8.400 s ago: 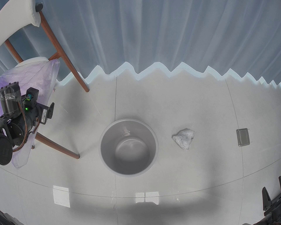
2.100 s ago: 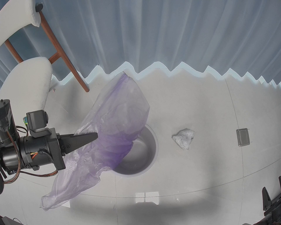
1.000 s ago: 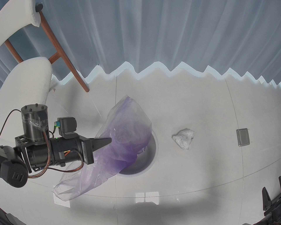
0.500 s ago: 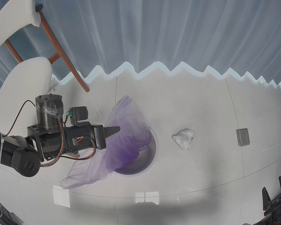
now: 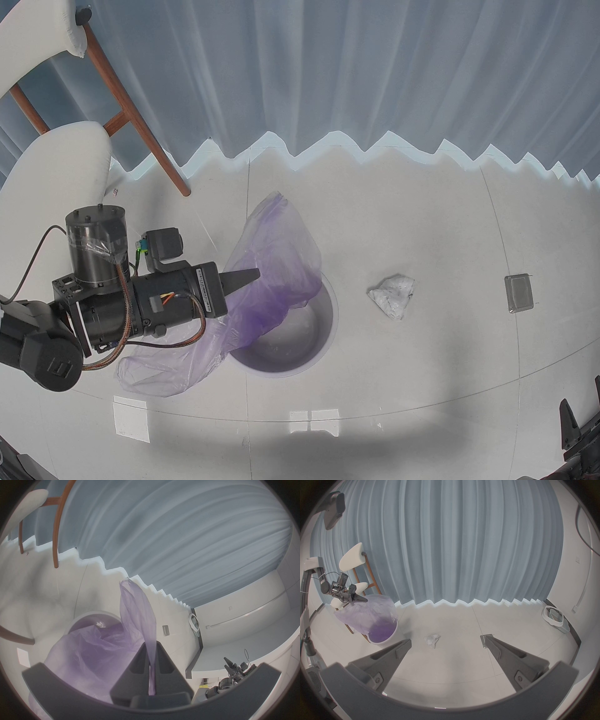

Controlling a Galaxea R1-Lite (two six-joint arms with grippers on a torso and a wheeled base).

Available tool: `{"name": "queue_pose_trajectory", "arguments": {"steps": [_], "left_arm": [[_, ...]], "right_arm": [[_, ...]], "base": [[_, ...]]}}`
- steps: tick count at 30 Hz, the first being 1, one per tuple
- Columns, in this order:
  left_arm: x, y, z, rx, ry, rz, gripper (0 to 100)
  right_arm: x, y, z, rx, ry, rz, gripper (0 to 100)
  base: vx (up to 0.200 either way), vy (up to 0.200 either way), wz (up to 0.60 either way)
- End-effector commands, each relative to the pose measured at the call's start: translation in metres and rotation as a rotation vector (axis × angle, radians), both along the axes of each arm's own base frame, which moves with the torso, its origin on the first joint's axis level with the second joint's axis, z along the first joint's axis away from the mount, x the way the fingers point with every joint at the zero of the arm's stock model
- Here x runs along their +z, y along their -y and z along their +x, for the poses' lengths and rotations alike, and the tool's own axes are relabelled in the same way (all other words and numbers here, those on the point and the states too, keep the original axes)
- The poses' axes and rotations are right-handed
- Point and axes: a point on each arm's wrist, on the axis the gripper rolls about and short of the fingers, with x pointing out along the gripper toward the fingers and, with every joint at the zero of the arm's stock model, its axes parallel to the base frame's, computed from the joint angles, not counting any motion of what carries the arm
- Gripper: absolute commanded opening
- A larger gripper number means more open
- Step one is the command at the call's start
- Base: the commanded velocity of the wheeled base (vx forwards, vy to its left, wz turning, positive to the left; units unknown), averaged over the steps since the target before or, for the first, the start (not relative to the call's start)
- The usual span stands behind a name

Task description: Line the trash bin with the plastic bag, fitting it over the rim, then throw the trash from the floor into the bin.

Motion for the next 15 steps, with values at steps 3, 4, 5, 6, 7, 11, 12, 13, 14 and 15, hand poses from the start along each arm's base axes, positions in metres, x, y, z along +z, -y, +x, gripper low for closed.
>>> {"name": "queue_pose_trajectory", "arguments": {"steps": [3,4,5,6,7,11,12,13,14,15], "left_arm": [[0.0006,-0.0041,-0.0078,0.003,0.004,0.006,0],[0.0002,-0.0039,-0.0076,0.001,0.009,0.013,0],[-0.0006,-0.0036,-0.0070,-0.002,0.014,0.023,0],[-0.0012,-0.0035,-0.0068,-0.005,0.022,0.035,0],[-0.0017,-0.0036,-0.0070,-0.012,0.035,0.050,0],[-0.0047,-0.0040,-0.0082,-0.042,0.091,0.118,0],[-0.0054,-0.0041,-0.0085,-0.045,0.092,0.125,0],[-0.0060,-0.0047,-0.0091,-0.053,0.091,0.124,0],[-0.0065,-0.0053,-0.0113,-0.058,0.093,0.124,0],[-0.0087,-0.0067,-0.0138,-0.054,0.088,0.131,0]], "right_arm": [[-0.0053,0.0000,0.0000,0.001,-0.001,0.000,100],[-0.0053,0.0000,0.0000,0.001,-0.001,0.000,100],[-0.0053,0.0000,0.0000,0.001,-0.001,0.000,100],[-0.0053,0.0000,0.0000,0.001,-0.001,0.000,100],[-0.0053,0.0000,0.0000,0.001,-0.001,0.000,100],[-0.0053,0.0000,0.0000,0.001,-0.001,0.000,100],[-0.0053,0.0000,0.0000,0.001,-0.001,0.000,100],[-0.0053,-0.0001,0.0000,0.004,-0.001,0.000,100],[-0.0053,-0.0001,0.0000,0.004,-0.001,0.001,100],[-0.0053,-0.0001,0.0000,0.004,-0.001,0.003,100]], "base": [[0.000,0.000,0.00],[0.000,0.000,0.00],[0.000,0.000,0.00],[0.000,0.000,0.00],[0.000,0.000,0.00],[0.000,0.000,0.00],[0.000,0.000,0.00],[0.000,0.000,0.00],[0.000,0.000,0.00],[0.000,0.000,0.00]]}}
